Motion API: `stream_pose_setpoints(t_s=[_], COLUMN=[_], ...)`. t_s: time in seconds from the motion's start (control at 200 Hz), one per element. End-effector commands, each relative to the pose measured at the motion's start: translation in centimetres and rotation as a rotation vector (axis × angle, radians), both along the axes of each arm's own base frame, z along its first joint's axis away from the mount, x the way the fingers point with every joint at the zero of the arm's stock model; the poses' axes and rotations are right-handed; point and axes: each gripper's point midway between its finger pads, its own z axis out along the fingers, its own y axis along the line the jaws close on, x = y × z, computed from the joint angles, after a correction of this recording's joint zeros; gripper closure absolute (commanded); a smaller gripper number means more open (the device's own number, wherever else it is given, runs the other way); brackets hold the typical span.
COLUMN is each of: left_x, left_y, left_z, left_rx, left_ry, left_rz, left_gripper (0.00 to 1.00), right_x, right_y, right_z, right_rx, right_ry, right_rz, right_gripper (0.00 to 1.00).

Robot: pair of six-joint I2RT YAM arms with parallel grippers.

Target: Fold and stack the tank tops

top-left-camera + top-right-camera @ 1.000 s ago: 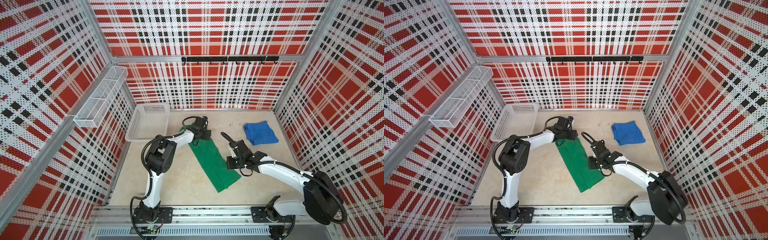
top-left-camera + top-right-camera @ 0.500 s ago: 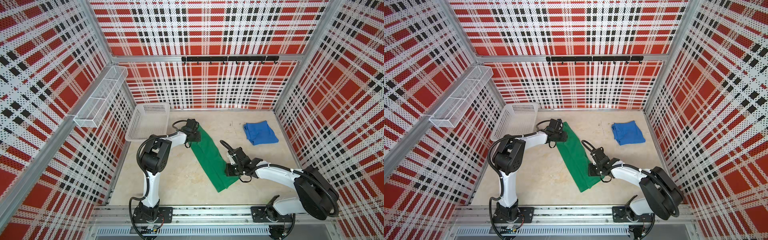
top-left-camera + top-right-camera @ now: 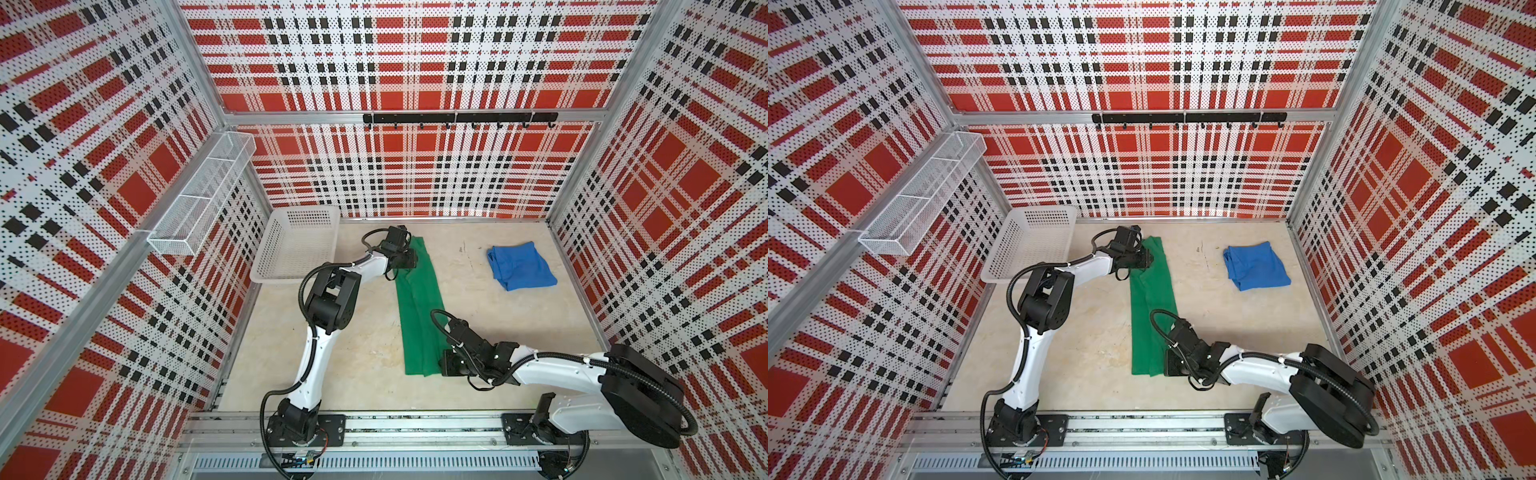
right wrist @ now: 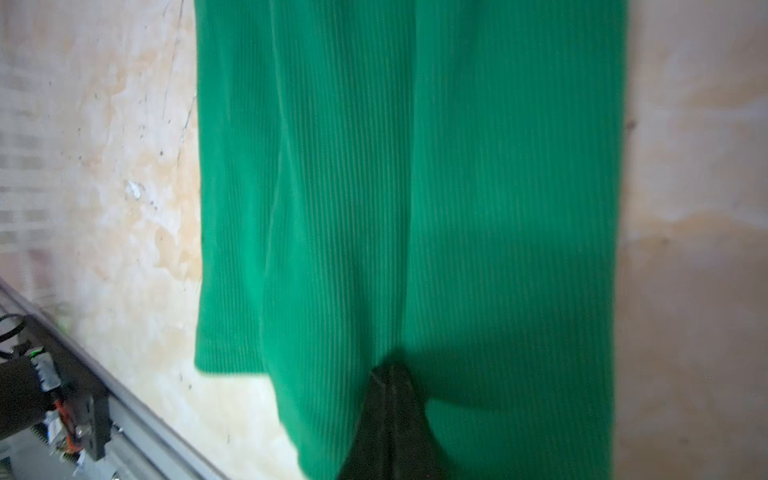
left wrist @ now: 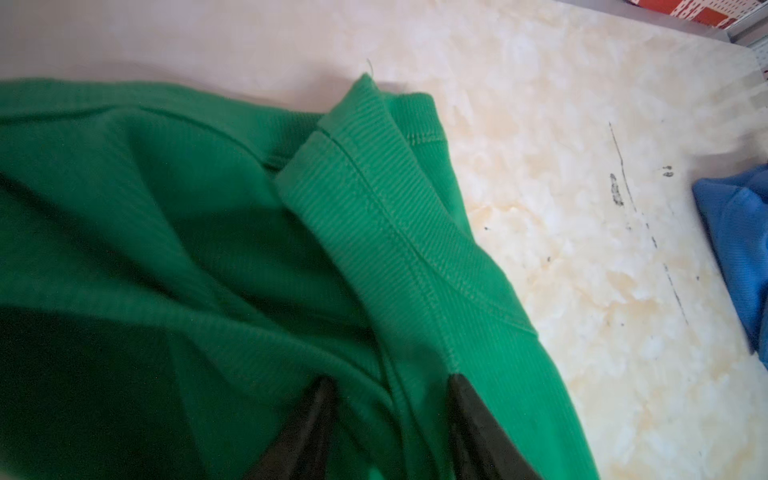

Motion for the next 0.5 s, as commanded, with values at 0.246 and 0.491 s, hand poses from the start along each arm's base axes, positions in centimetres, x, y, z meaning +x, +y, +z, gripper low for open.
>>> stream_pose_setpoints(t_s=[0.246, 0.491], left_x=[-2.5, -7.9], left_y=[0.4, 4.7], left_z=[5.3, 10.4], left_rx=[0.079, 0.079], left_ry=[-0.045, -0.065], left_rz=[-0.092, -0.002], left_gripper=[0.19, 0.13], right_x=[3.1, 2.9], right_y=[-3.9, -4.8], right_z=[3.3, 2.7], right_rx=[0.034, 0.018], right_ry=[-0.016, 0.077], right_rz=[-0.155, -0.086], right_gripper=[0.6, 0.67])
